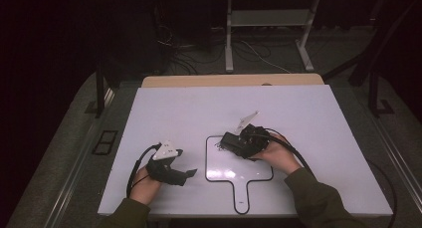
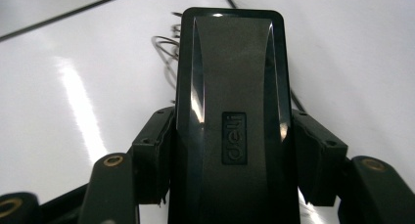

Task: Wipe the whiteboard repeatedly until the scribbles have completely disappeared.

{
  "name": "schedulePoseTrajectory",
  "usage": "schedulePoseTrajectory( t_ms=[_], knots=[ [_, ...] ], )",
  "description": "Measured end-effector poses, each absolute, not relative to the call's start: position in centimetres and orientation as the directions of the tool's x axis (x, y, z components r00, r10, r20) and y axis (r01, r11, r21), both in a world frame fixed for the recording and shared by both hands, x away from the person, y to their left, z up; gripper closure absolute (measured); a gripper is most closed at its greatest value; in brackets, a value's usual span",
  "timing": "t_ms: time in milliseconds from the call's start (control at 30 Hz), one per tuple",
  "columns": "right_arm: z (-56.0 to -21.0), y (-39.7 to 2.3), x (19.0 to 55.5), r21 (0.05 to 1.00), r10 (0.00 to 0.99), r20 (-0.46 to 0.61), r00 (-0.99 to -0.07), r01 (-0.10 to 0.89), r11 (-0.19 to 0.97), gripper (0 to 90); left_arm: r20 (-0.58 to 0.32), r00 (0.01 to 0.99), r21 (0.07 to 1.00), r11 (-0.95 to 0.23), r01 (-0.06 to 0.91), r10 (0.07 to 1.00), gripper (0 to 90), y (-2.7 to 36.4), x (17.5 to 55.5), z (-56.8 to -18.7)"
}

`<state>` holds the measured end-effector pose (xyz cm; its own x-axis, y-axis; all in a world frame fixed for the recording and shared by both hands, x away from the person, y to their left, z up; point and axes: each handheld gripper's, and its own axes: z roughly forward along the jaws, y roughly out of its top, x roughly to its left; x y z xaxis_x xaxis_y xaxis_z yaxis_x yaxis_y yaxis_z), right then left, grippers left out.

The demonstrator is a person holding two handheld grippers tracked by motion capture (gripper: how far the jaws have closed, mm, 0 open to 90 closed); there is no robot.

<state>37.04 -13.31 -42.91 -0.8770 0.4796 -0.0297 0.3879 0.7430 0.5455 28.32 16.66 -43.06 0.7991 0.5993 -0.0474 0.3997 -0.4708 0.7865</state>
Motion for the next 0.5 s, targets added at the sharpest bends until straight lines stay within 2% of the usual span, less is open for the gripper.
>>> schedulePoseTrajectory(
  t_ms=[300, 500],
  knots=[
    [-42.8, -14.2, 37.8, 0.536, 0.516, -0.027, -0.856, 0.424, 0.730, 38.8, -0.045, 0.800, 0.787, -0.471, 0.398, 0.599, 14.1, 16.7, 28.3, -43.0],
    [-42.9, -16.7, 39.2, 0.538, 0.598, -0.013, -0.801, 0.499, 0.679, 38.8, -0.046, 0.799, 0.787, -0.471, 0.399, 0.600, 14.1, 16.7, 28.3, -43.0]
  ],
)
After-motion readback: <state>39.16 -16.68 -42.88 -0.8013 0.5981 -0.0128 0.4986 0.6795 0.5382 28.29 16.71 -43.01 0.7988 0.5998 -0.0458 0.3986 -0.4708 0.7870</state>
